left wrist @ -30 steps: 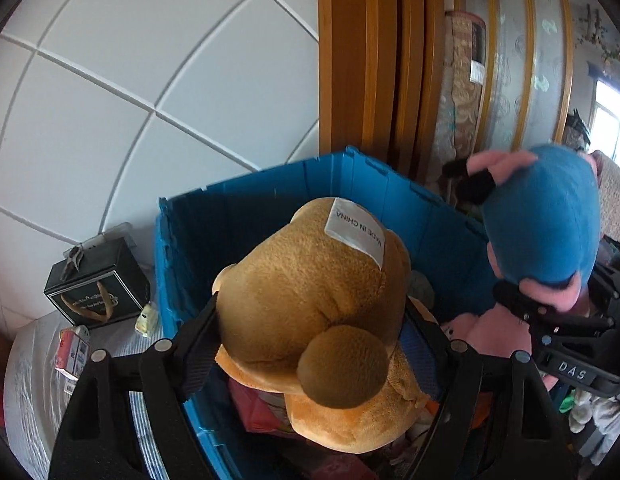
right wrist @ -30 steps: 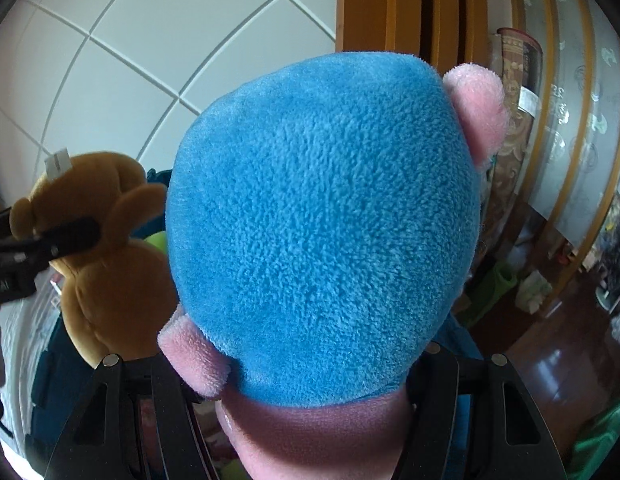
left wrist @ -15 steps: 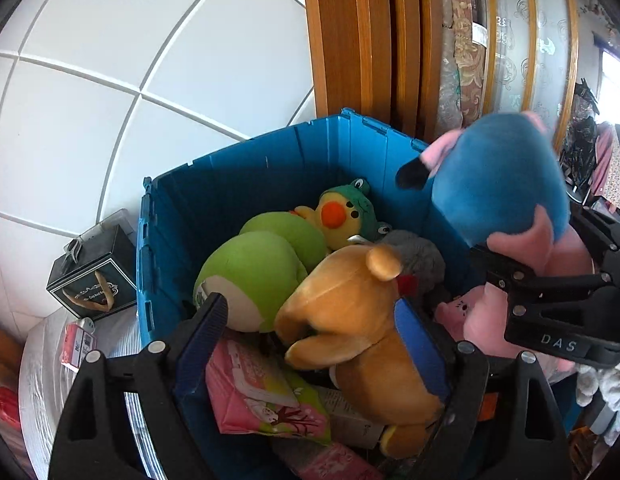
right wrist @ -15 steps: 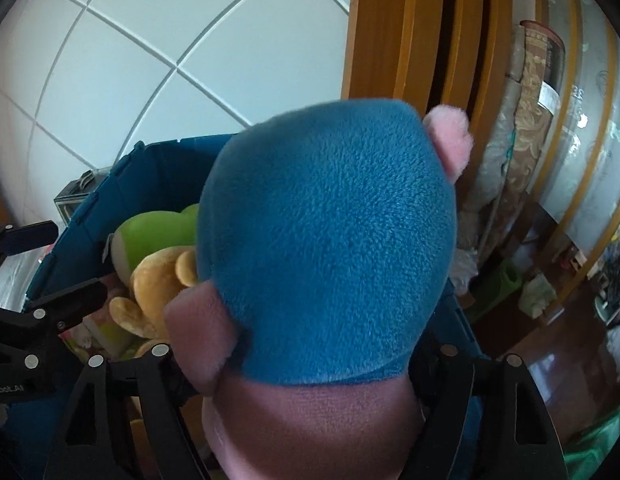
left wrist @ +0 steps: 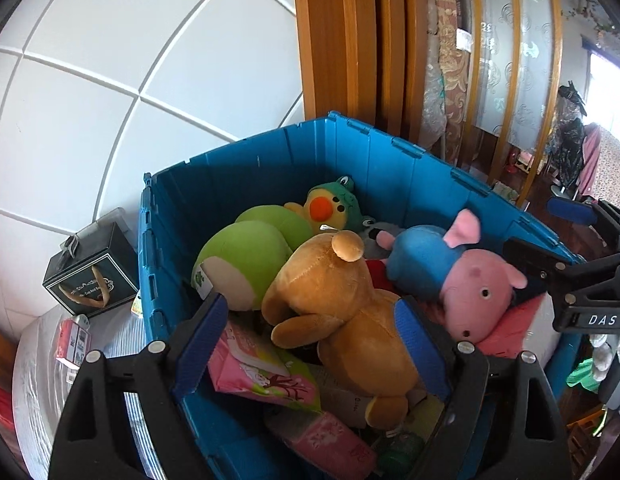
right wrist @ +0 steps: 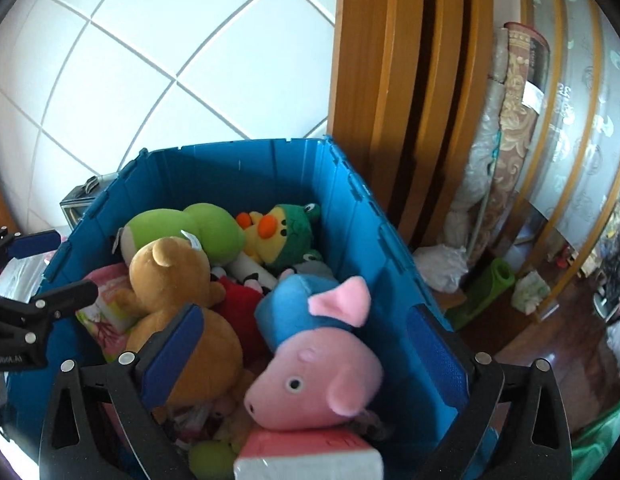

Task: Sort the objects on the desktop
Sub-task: 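Open both tools over the crate to drop the teddy bear and pig plush, then move both tools back to the bed toward the remaining items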

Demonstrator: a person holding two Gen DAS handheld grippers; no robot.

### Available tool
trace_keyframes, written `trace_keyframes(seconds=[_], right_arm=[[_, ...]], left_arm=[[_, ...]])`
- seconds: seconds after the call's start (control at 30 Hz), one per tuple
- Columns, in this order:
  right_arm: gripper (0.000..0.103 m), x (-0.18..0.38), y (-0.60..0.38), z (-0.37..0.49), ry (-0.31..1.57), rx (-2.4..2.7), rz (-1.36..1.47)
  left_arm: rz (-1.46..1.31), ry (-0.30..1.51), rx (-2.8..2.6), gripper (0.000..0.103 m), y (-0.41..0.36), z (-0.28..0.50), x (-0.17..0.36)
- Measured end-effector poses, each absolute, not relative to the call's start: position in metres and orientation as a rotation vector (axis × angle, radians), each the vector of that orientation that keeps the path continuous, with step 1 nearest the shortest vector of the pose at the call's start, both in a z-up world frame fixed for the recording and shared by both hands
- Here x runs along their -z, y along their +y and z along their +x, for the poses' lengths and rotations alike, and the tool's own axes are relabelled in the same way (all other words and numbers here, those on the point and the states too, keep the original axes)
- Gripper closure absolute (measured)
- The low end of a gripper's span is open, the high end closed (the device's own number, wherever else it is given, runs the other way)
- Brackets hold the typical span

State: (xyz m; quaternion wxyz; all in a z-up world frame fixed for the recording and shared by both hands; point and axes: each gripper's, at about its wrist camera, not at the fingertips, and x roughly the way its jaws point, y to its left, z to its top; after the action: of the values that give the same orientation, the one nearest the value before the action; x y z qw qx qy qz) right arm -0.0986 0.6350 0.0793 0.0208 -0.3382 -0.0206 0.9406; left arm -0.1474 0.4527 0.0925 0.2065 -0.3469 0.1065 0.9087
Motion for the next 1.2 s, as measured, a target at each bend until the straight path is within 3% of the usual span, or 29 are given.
trace_keyframes(seconds=[0.37,0.5,0.6,1.2], right_arm=[[0.000,-0.081,0.624,-0.039,0.043,-2.916,-0.917],[0.000,-0.078,0.604,-0.027,0.088,-2.944,-0.888],[0.000,-0.074,0.580,-0.020,0.101,-2.976,-0.891],[0.000,-0.089,0.328,-0.011,0.186,-3.171,-0.690]], left_arm=[[-0.818,0.231,-2.579,0.016,0.407,-0.093,-0.103],[-0.762,0.203,-2.631,0.006,0.374,-0.075,-0.097],[-0.771,0.183,-2.671,0.005,0.338,-0.067,-0.086],[-1.090,-0.072,-2.954,0.005,-0.015,-0.069,0.021]])
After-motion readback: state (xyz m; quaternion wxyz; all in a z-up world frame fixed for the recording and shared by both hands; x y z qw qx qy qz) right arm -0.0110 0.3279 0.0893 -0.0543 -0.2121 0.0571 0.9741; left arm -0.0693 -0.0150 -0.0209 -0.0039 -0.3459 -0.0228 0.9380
